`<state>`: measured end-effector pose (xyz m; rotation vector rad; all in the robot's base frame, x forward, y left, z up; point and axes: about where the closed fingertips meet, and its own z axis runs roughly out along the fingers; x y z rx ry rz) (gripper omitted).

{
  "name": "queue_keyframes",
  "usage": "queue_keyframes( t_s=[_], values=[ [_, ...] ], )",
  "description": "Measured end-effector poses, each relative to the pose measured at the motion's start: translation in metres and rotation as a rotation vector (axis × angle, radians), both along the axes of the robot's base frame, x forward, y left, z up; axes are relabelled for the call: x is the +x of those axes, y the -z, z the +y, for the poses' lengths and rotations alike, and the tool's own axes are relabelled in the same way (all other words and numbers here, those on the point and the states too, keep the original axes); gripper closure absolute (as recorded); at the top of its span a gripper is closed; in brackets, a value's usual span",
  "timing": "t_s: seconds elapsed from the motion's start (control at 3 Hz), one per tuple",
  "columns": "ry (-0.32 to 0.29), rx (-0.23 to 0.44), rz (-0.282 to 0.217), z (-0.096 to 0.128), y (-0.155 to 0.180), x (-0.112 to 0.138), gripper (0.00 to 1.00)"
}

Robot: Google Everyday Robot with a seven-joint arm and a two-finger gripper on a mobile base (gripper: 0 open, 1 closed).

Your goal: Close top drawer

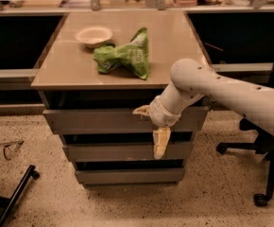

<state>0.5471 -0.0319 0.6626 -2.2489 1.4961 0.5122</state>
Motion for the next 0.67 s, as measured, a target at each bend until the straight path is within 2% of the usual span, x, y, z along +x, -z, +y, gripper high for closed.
queue_keyframes(
  t_s=[0.33,0.67],
  values=[
    [0.005,0.021,-0.089,0.0026,-0.0002,0.0293,0.00],
    [0.005,0.021,-0.089,0.0020,-0.0004,0.0251,0.00]
  ],
)
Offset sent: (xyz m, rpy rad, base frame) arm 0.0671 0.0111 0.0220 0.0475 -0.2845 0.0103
